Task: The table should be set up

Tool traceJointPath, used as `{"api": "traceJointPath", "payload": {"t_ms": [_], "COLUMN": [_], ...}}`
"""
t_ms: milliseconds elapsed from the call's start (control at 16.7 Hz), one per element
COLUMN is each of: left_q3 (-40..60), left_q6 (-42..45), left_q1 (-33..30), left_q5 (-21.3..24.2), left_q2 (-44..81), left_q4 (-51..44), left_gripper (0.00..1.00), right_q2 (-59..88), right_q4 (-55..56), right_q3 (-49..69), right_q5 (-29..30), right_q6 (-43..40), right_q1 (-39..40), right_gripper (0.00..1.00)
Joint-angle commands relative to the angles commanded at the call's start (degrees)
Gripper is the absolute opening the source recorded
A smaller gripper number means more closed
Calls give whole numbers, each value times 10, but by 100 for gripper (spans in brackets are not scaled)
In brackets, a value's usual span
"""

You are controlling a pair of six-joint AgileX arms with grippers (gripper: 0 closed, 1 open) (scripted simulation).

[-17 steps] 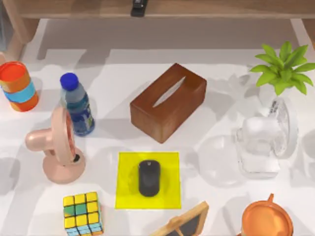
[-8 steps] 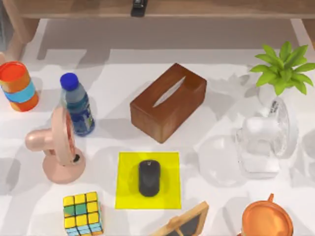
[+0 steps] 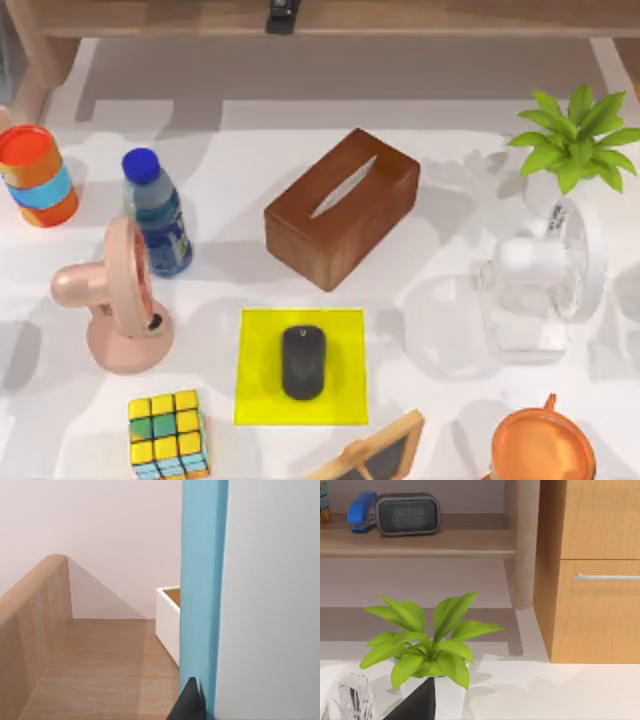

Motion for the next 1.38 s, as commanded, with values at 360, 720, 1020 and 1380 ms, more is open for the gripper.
{"api": "traceJointPath", "payload": {"t_ms": [360, 720, 1020, 1380], "left_q3": [-16, -157, -333, -495], "left_q6": [100, 333, 568, 826], "left_q1": [109, 336, 511, 581], "left_q5": [25, 88, 175, 322], "left_q2": [-52, -54, -5, 51], "left_q4": [72, 167, 241, 338], "left_gripper": [0, 0, 0, 0], "right_q2": [0, 0, 0, 0], "right_q4": [0, 0, 0, 0], "right_q3": [0, 0, 0, 0], "right_q5": [0, 0, 0, 0], "right_q6": [0, 0, 0, 0], "right_q1": [0, 0, 0, 0], "right_gripper": [100, 100, 100, 100]}}
